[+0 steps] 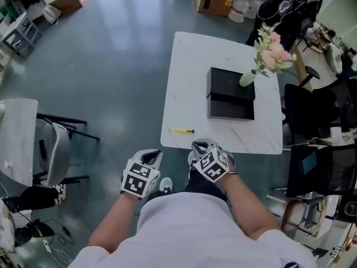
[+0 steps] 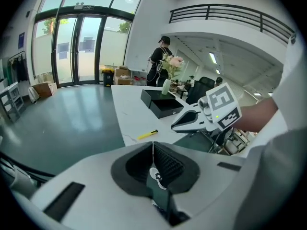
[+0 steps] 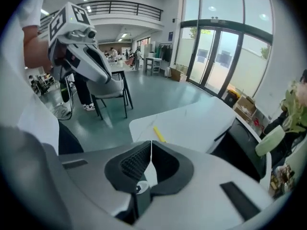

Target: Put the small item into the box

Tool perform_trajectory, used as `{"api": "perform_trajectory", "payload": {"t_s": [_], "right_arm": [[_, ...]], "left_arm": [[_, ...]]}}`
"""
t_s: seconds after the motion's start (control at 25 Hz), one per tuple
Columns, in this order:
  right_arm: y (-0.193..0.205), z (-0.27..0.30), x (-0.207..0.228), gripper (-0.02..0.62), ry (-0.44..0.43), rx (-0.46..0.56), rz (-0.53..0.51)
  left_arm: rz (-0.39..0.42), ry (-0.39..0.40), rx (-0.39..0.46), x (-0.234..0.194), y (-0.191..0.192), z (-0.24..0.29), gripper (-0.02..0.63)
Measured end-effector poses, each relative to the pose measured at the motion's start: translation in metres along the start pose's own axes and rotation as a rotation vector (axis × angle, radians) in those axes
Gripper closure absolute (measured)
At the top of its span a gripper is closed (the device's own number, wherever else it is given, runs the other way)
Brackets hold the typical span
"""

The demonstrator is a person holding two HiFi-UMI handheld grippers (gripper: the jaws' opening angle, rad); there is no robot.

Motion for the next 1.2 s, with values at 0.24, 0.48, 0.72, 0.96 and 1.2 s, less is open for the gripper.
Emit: {"api": "perform_trajectory", "payload": {"t_s": [0.24, 0.48, 0.72, 0.96, 1.2], "right_arm": [[0.001, 0.053, 0.028, 0.577, -0.028, -0.068, -0.196], [0.001, 0.084, 0.042, 0.575, -0.071, -0.103, -0.276], [-0.001, 0.1, 0.039, 0.502, -0.141, -0.116, -0.307], [0.008, 0.109, 0.04, 0.503, -0.176, -0.174, -0.333], [0.005, 0.099, 0.041, 0.515, -0.199, -0.156, -0.357]], "left_arm": [[-0.043, -0.047, -0.022, -0.003, -0.011, 0.018, 0.589], [-0.072, -0.095, -0.05, -0.003, -0.013, 0.026, 0.589], [-0.116, -0.117, -0.079, -0.004, -0.012, 0.03, 0.589], [-0.159, -0.141, -0.093, -0.006, -0.013, 0.038, 0.589], [-0.165, -0.138, -0.111, -0.004, -0.023, 0.051, 0.589]]}}
Point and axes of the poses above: the fingertips, and each gripper's own axes: z forward along the fingers, x to its right, y out of its underside, the point moved 3 cm from there along -z, backward along the fingers, and after that the axes turned 13 degrees about z, right-handed, at the moved point
